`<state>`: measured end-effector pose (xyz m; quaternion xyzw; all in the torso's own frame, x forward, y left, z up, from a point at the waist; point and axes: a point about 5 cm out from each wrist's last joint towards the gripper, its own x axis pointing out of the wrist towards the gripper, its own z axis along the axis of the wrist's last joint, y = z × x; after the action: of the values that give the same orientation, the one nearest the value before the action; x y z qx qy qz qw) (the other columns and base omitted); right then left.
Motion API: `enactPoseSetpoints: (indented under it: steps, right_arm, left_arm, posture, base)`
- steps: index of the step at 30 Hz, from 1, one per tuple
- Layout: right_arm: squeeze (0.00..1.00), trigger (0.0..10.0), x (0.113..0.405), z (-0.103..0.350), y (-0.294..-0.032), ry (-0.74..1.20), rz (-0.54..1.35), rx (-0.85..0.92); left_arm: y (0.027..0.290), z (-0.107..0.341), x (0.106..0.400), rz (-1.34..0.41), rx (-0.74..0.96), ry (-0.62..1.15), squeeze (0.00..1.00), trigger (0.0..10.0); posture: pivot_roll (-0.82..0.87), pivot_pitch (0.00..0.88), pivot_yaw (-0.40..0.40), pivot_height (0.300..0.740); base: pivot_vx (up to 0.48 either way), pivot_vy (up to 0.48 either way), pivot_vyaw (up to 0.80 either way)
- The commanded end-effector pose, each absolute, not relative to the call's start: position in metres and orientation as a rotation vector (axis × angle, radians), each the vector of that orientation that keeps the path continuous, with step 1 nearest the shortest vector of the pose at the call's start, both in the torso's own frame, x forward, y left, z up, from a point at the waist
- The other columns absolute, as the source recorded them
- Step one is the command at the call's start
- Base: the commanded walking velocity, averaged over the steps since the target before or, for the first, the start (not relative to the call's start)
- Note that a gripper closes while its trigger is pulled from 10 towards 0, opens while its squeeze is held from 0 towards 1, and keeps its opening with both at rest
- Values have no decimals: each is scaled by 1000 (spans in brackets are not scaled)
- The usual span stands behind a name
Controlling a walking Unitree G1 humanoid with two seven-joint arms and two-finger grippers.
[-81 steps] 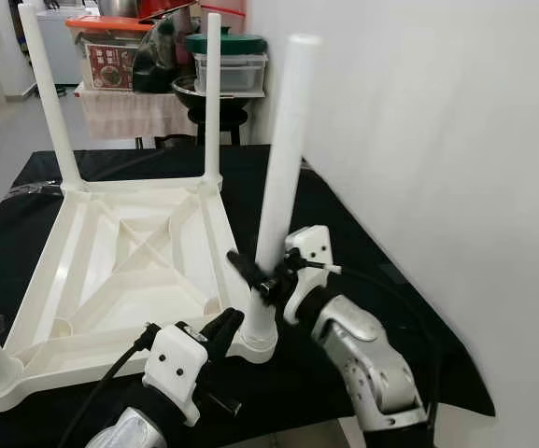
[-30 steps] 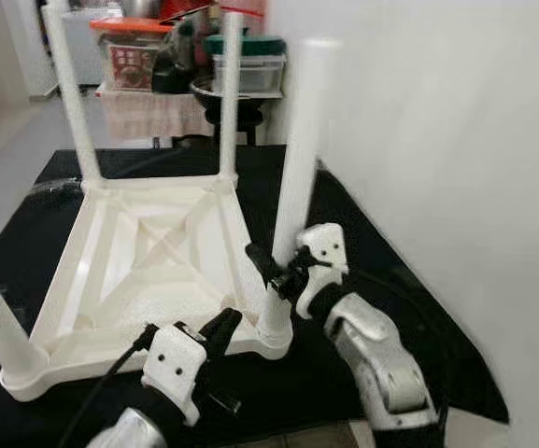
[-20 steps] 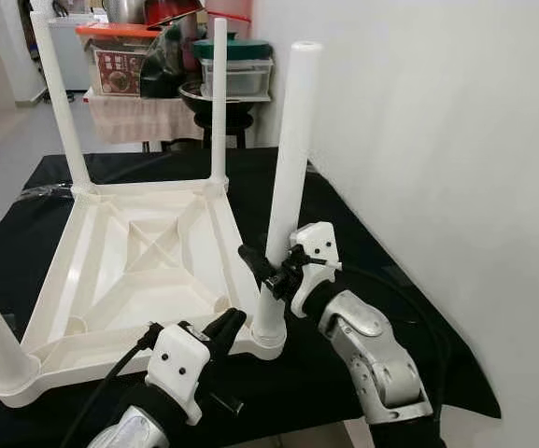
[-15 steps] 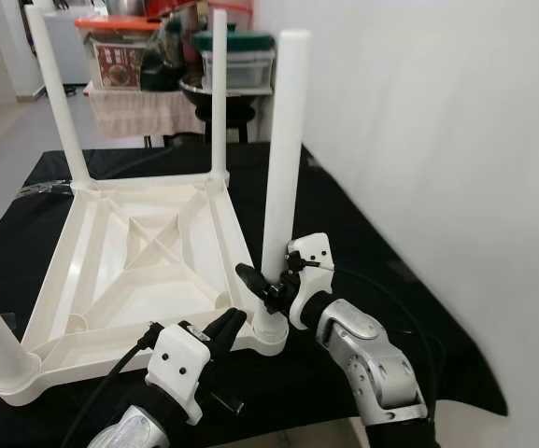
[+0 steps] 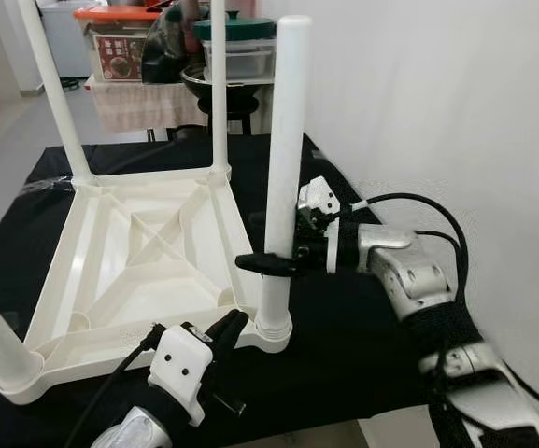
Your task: Building children table
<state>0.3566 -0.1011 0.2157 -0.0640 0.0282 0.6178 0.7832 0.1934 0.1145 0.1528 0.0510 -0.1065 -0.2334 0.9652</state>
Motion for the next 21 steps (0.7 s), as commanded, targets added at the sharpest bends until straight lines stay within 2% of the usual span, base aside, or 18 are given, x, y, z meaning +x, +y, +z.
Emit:
enactPoseSetpoints:
  steps: [1,4,5,15,19,20,21]
  right_arm:
    - [0,4902,361,216,-106,69,1325,-120]
    - [0,4902,363,217,-107,69,1336,-109]
    - [0,0,363,217,-109,67,1344,-99]
    - [0,0,362,214,-119,46,1380,-70]
    - [0,0,353,202,-130,25,1260,-66]
    - [0,0,347,192,-131,30,1125,-49]
    - [0,0,347,192,-131,30,1125,-49]
  left_arm:
    - [113,149,192,-472,109,-203,0,10000]
    - [113,149,192,-472,109,-203,0,10000]
    - [113,149,192,-472,109,-203,0,10000]
    - [113,149,191,-472,108,-204,0,10000]
    - [113,151,190,-473,106,-208,0,10000]
    - [113,152,190,-473,106,-210,0,10000]
    - [113,152,190,-473,106,-210,0,10000]
  posture:
    - [68,0,-72,740]
    - [68,0,-71,740]
    - [69,0,-71,740]
    - [61,0,-68,740]
    - [45,13,-68,740]
    - [41,19,-70,740]
    - [41,19,-70,740]
  base:
    - [0,0,0]
    - [0,0,0]
    - [0,0,0]
    - [0,0,0]
    - [0,0,0]
    - [0,0,0]
    - [0,0,0]
